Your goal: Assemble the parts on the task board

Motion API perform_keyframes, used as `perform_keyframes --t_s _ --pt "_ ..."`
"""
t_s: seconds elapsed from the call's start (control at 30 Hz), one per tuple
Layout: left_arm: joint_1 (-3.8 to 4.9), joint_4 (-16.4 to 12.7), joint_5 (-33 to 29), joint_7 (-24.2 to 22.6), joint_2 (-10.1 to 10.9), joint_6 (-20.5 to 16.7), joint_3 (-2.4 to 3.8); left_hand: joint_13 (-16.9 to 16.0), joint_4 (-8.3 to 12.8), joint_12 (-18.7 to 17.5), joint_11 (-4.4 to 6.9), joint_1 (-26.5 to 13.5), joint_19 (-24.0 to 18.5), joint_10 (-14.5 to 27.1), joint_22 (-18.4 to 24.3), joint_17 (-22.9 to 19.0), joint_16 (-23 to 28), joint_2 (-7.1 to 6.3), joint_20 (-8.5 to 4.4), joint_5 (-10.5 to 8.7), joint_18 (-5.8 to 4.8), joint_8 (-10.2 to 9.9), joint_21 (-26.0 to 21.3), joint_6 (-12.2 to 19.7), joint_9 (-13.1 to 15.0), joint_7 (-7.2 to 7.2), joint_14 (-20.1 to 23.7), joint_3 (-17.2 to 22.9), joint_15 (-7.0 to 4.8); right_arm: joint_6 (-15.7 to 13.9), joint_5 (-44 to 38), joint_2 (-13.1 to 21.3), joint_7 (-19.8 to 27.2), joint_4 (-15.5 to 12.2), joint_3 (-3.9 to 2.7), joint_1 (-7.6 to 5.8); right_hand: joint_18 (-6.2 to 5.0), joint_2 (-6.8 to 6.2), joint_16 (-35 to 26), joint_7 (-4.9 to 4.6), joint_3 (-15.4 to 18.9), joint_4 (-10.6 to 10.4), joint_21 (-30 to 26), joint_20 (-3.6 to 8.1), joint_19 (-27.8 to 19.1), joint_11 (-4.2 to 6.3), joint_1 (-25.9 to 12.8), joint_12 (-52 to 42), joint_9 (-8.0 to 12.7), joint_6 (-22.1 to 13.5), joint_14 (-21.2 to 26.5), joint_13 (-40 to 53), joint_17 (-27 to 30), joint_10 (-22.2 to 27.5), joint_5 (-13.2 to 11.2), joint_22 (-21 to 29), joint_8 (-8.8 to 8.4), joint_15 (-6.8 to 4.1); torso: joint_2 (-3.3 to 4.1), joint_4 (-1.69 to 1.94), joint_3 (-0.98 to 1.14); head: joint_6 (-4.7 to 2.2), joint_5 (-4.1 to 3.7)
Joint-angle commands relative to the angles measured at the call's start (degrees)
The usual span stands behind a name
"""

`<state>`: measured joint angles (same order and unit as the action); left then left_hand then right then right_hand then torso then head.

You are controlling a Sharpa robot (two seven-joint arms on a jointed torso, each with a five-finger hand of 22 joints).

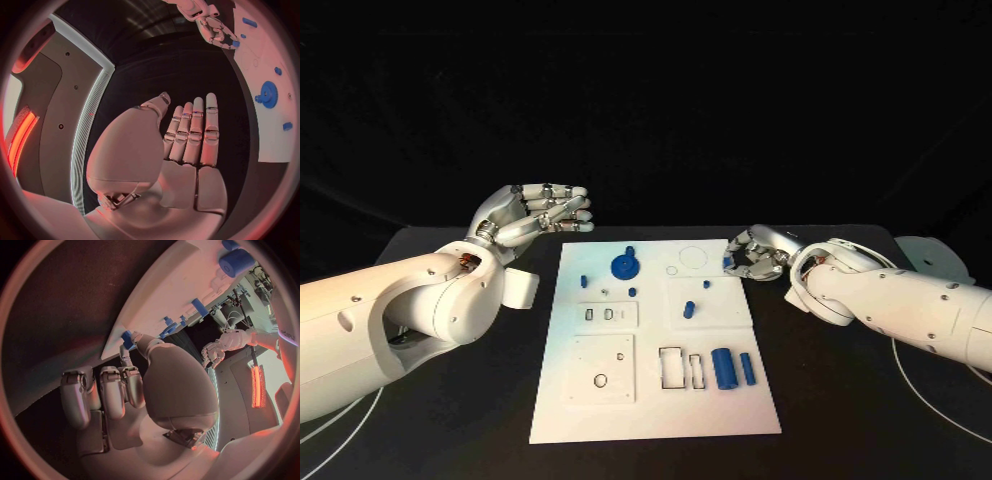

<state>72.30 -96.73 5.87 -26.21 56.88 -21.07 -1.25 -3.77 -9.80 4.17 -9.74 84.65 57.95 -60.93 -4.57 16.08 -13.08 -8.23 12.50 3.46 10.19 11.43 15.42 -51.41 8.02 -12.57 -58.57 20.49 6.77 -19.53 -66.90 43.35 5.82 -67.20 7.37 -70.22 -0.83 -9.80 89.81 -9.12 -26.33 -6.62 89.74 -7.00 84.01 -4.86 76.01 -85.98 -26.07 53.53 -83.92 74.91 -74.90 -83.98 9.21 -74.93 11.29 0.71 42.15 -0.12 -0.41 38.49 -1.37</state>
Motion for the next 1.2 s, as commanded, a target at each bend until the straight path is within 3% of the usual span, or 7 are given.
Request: perform_keyframes --t_s 0.03,0.37,0.67,0.87,1.2 --pt "0.04 -0.17 0.25 -0.22 -0.03 0.95 0.04 0.08 0.04 -0.29 0.08 -0.27 0.44 0.31 0.01 0.09 0.07 -0.31 -0.03 -0.33 0.3 -0.18 0.22 0.41 -0.09 -0.04 -0.1 0.25 0.22 -1.78 -0.53 -0.13 -0.85 -0.03 0.01 0.04 0.83 0.33 0.19 0.12 -0.18 -0.17 0.26 0.42 5.99 0.53 -0.17 -0.35 -0.04 0.26 -6.08 11.71 -15.1 -2.61 0.07 -15.07 0.3 -0.38 0.02 -0.01 0.02 0.24 -0.05" --pt "0.04 -0.08 0.25 -0.07 -0.06 0.97 0.04 0.08 0.05 -0.32 0.06 -0.29 0.44 0.33 0.03 0.12 0.11 -0.32 -0.02 -0.33 0.29 -0.2 0.22 0.42 -0.1 -0.08 -0.07 0.29 0.23 -3.6 -1.49 -0.31 -2.65 -0.35 0.01 0.04 0.83 0.33 0.19 0.16 -0.12 -0.36 0.26 0.51 5.99 0.58 -0.51 -0.49 0.03 0.2 -6.08 11.84 -15.1 -2.75 0.0 -15.07 0.2 -0.43 -0.03 0.01 0.05 0.35 -0.11" --pt "0.04 0.01 0.25 0.04 -0.06 0.9 0.04 0.08 0.09 -0.39 0.02 -0.3 0.42 0.41 0.04 0.15 0.16 -0.36 -0.01 -0.33 0.28 -0.27 0.2 0.5 -0.13 -0.12 -0.02 0.33 0.26 -6.76 -1.54 0.22 -2.12 -1.85 0.01 0.05 0.83 1.89 0.19 1.26 -1.01 -0.28 0.26 1.16 5.99 1.5 -0.37 -1.2 -0.44 2.42 -6.08 12.48 -15.1 -3.47 2.05 -15.07 1.45 -1.21 -0.04 -0.07 0.04 0.23 -0.03" --pt "0.04 0.09 0.25 0.08 0.01 0.84 0.04 0.08 0.09 -0.39 0.02 -0.3 0.42 0.41 0.04 0.15 0.16 -0.36 -0.01 -0.33 0.28 -0.27 0.2 0.5 -0.13 -0.12 -0.02 0.33 0.26 -9.85 -0.53 1.21 -0.5 -5.37 -0.04 0.16 0.83 2.47 0.19 1.76 -1.26 -0.11 0.26 1.53 5.99 1.94 -0.32 -1.52 -0.79 3.31 -6.08 12.78 -15.1 -3.8 2.38 -15.07 2.15 -1.6 -0.12 -0.16 0.14 0.24 0.15" --pt "0.03 0.23 0.25 0.16 0.11 0.87 0.02 0.08 0.12 -0.41 -0.01 -0.31 0.41 0.45 0.06 0.18 0.21 -0.36 0.0 -0.33 0.28 -0.31 0.19 0.54 -0.14 -0.14 0.01 0.38 0.28 -13.08 1.34 2.69 0.6 -13.27 -0.38 0.22 0.83 2.54 0.19 1.92 -1.18 -0.17 0.26 1.69 5.99 2.1 -0.57 -1.64 -0.93 3.54 -6.08 12.9 -15.1 -3.93 2.22 -15.07 2.4 -1.75 -0.17 -0.15 0.04 0.09 0.33"
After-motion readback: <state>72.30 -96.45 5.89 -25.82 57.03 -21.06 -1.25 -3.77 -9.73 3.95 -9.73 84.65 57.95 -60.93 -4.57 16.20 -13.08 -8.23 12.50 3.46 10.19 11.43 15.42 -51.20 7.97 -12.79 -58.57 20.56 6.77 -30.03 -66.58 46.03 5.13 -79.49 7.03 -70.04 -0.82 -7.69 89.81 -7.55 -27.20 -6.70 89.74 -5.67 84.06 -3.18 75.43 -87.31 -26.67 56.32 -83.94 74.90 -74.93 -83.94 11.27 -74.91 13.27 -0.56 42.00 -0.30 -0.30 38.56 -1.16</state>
